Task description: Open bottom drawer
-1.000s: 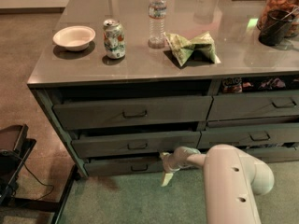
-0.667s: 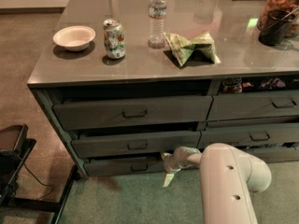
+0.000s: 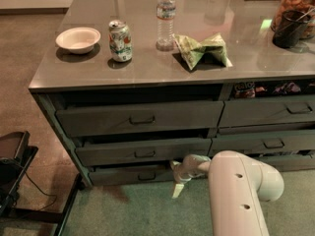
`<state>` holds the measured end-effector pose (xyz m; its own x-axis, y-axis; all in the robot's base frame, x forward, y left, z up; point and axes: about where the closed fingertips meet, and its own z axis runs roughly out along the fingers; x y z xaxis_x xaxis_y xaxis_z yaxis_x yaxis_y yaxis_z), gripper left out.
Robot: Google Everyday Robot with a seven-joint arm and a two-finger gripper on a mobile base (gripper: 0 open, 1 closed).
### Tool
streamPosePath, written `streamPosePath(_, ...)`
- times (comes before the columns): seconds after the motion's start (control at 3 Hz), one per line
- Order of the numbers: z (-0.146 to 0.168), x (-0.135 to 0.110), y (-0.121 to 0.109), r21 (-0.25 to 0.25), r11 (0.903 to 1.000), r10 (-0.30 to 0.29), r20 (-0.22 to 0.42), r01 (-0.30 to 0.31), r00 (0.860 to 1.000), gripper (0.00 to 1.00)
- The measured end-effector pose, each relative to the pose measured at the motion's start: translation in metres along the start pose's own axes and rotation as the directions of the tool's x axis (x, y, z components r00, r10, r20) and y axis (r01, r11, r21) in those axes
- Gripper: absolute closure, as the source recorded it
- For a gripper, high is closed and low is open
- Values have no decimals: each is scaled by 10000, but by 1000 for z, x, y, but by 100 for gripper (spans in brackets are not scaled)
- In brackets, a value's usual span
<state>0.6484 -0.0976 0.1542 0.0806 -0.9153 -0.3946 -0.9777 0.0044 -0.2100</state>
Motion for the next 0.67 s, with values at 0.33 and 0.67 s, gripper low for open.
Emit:
streamPosePath(0.33, 0, 0, 0, -1, 10000, 0, 0, 0, 10000, 18)
streamPosePath(0.67, 0, 0, 0, -1, 10000, 0, 0, 0, 10000, 41)
